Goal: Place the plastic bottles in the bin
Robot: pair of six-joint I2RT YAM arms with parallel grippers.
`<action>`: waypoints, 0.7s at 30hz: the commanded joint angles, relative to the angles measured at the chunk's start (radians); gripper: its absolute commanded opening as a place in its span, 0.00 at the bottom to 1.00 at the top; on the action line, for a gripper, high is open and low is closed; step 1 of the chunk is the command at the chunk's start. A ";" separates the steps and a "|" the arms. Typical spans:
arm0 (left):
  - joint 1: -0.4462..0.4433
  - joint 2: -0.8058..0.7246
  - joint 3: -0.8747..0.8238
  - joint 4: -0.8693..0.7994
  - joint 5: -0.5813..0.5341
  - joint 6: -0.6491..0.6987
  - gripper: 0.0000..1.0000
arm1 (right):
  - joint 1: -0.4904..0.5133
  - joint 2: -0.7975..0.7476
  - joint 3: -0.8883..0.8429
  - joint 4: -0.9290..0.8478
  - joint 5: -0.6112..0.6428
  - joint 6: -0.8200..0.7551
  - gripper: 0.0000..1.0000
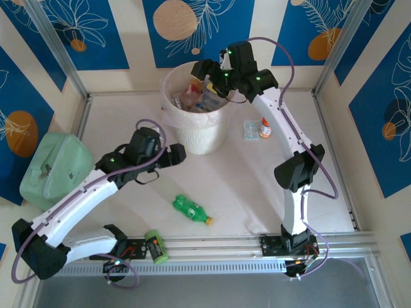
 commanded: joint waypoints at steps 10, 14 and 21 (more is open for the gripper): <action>-0.132 -0.006 -0.074 -0.163 -0.084 -0.112 0.94 | 0.001 -0.310 -0.301 0.039 0.039 -0.086 0.87; -0.157 0.013 -0.078 -0.199 -0.077 -0.195 0.93 | 0.005 -0.513 -0.561 0.099 0.056 -0.107 0.87; -0.163 0.040 -0.088 -0.303 -0.041 -0.339 0.91 | 0.045 -0.823 -0.957 0.096 0.124 -0.146 0.87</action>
